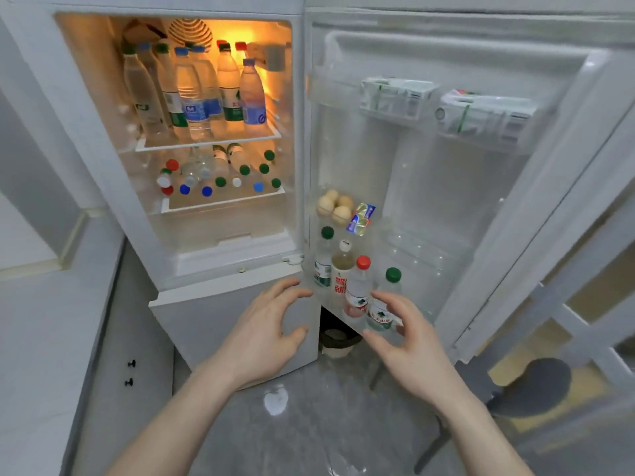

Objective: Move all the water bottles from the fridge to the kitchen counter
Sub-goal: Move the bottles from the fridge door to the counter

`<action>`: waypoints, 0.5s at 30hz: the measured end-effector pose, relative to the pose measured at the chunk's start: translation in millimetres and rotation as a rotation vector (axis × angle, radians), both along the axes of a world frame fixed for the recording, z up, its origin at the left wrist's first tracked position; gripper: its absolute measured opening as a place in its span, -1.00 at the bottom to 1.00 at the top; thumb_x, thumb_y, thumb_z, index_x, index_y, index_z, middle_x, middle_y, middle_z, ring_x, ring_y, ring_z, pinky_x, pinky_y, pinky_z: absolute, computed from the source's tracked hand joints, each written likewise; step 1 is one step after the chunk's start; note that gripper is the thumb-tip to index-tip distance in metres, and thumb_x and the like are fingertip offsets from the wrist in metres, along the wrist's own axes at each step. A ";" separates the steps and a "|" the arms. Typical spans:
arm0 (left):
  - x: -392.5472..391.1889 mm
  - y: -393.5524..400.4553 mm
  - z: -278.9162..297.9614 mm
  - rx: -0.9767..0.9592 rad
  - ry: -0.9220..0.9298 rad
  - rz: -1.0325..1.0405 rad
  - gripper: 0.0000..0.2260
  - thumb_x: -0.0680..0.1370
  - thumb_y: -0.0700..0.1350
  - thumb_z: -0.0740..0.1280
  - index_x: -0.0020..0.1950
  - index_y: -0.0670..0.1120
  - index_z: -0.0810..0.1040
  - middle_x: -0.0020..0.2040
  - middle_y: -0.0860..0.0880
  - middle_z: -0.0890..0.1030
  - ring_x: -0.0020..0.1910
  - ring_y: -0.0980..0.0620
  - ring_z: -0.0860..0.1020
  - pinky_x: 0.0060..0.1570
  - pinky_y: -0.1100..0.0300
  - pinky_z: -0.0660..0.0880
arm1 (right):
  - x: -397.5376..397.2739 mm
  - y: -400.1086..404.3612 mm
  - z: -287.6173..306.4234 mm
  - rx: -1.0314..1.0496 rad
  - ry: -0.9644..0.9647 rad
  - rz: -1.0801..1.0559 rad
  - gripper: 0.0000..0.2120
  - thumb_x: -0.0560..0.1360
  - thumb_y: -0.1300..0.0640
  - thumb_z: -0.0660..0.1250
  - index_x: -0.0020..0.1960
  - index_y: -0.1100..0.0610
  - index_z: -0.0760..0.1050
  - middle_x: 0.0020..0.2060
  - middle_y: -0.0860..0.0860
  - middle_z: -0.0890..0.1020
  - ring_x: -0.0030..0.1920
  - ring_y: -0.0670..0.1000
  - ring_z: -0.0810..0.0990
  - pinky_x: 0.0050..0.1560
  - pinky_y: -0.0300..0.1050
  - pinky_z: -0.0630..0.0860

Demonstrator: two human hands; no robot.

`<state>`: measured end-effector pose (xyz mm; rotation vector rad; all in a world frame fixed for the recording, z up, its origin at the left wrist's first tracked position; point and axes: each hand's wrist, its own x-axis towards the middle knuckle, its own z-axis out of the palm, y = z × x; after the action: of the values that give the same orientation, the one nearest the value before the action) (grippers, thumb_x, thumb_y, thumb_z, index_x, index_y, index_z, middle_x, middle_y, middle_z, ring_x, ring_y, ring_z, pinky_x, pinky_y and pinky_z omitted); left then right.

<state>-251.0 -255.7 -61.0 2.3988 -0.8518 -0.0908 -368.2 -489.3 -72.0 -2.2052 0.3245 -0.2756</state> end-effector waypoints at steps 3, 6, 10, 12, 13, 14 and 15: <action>22.6 -44.2 -17.6 0.013 0.048 -0.013 -0.51 0.56 -0.02 0.37 0.48 0.14 0.39 0.56 0.16 0.28 0.49 0.12 0.32 0.45 0.26 0.21 | 17.9 -28.4 -21.9 0.039 0.030 -0.110 -0.50 0.50 0.02 0.48 0.33 -0.30 0.38 0.26 -0.43 0.40 0.34 -0.28 0.41 0.37 -0.04 0.45; 37.6 -84.4 -34.6 0.001 0.111 -0.022 -0.49 0.54 -0.03 0.38 0.48 0.11 0.37 0.51 0.16 0.32 0.38 0.08 0.44 0.38 0.16 0.36 | 33.9 -53.5 -42.4 0.090 0.053 -0.205 -0.53 0.47 0.05 0.50 0.25 -0.22 0.37 0.19 -0.40 0.41 0.28 -0.24 0.44 0.30 0.03 0.50; 54.0 -124.3 -49.4 -0.048 0.209 -0.014 -0.41 0.52 -0.05 0.40 0.52 0.10 0.29 0.43 0.15 0.34 0.17 0.12 0.50 0.16 0.27 0.39 | 55.3 -77.2 -58.2 0.074 0.117 -0.197 -0.39 0.45 0.03 0.53 0.38 -0.20 0.30 0.28 -0.32 0.39 0.35 -0.12 0.43 0.37 0.05 0.47; 64.7 -136.5 -55.5 -0.042 0.228 -0.015 -0.36 0.50 -0.02 0.40 0.55 0.10 0.25 0.41 0.15 0.34 0.08 0.15 0.50 0.12 0.25 0.41 | 64.7 -83.8 -60.2 0.060 0.133 -0.172 -0.41 0.45 0.06 0.53 0.34 -0.28 0.33 0.23 -0.34 0.42 0.27 -0.24 0.45 0.31 -0.17 0.47; 71.0 -142.3 -58.9 -0.040 0.234 -0.015 -0.34 0.49 -0.02 0.40 0.55 0.11 0.24 0.40 0.15 0.35 0.04 0.15 0.51 0.10 0.23 0.43 | 70.6 -86.8 -59.2 0.041 0.135 -0.146 -0.47 0.46 0.13 0.53 0.23 -0.30 0.37 0.13 -0.38 0.45 0.16 -0.31 0.47 0.20 -0.37 0.44; 77.4 -148.1 -62.1 -0.040 0.237 -0.016 -0.34 0.48 -0.04 0.40 0.54 0.12 0.23 0.41 0.14 0.35 0.01 0.15 0.52 0.10 0.20 0.46 | 76.5 -90.0 -58.3 0.018 0.145 -0.120 -0.51 0.46 0.20 0.51 0.11 -0.29 0.38 0.02 -0.39 0.47 0.07 -0.31 0.49 0.07 -0.48 0.41; 82.7 -153.1 -65.1 -0.034 0.239 -0.016 -0.33 0.47 -0.06 0.39 0.54 0.12 0.23 0.43 0.11 0.35 -0.03 0.14 0.55 0.12 0.14 0.49 | 81.8 -92.4 -59.3 -0.004 0.161 -0.103 -0.54 0.47 0.22 0.50 0.06 -0.27 0.38 -0.05 -0.36 0.48 0.02 -0.27 0.51 -0.04 -0.50 0.39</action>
<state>-168.2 -408.8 -126.0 2.2918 -0.7545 -0.3594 -286.4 -581.7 -131.3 -2.2224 0.5276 -0.1554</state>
